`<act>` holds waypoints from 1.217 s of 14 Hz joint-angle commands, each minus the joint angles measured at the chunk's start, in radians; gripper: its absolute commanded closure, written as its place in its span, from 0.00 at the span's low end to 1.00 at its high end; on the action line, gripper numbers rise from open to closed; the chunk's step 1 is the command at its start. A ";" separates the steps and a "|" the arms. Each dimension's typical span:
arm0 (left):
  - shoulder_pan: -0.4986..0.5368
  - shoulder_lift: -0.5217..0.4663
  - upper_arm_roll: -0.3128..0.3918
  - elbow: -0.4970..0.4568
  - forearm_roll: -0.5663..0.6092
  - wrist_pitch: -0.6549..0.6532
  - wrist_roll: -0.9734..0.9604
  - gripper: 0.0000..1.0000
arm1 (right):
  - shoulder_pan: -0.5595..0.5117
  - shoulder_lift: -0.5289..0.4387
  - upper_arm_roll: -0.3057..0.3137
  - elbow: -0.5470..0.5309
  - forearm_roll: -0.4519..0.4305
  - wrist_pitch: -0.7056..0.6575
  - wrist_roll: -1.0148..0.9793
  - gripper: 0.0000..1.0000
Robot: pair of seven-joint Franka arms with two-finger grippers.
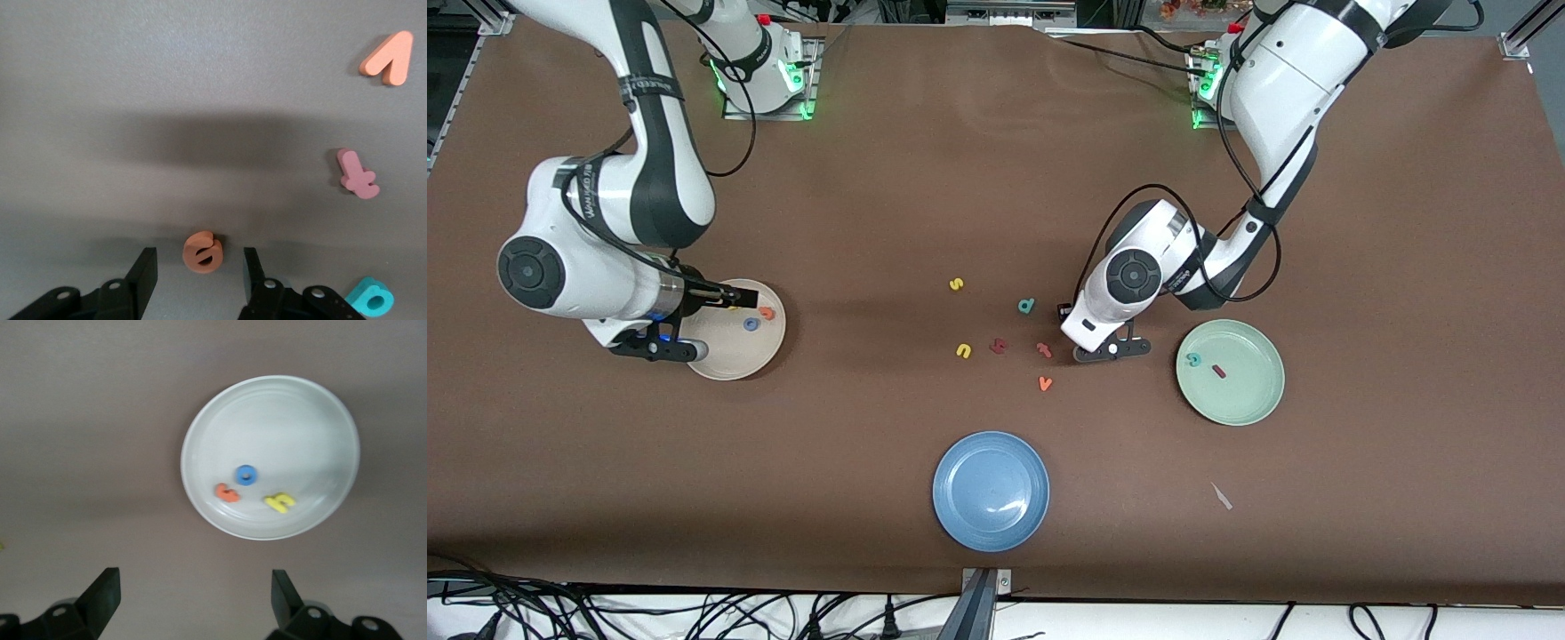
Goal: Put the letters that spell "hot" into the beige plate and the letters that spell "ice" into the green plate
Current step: 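Grasp the orange 6 with the left gripper while the right gripper withdraws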
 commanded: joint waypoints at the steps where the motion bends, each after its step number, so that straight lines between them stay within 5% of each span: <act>1: 0.002 0.003 -0.003 -0.010 0.039 0.022 -0.032 0.42 | -0.147 -0.081 0.145 0.008 -0.143 -0.036 0.009 0.00; 3: 0.005 0.005 -0.002 -0.010 0.040 0.022 -0.032 0.53 | -0.176 -0.131 0.147 0.012 -0.156 -0.065 -0.038 0.00; 5: 0.005 0.002 -0.003 -0.010 0.040 0.021 -0.033 0.95 | -0.190 -0.192 0.147 0.015 -0.155 -0.129 -0.071 0.00; 6: 0.007 0.000 -0.003 -0.010 0.040 0.019 -0.033 0.99 | -0.192 -0.220 0.147 0.029 -0.155 -0.166 -0.072 0.00; 13: 0.020 -0.082 -0.002 0.019 0.042 -0.092 -0.014 0.99 | -0.234 -0.298 0.147 0.118 -0.158 -0.309 -0.151 0.00; 17: 0.123 -0.121 0.000 0.061 0.042 -0.189 0.176 0.99 | -0.248 -0.348 0.147 0.104 -0.173 -0.317 -0.149 0.00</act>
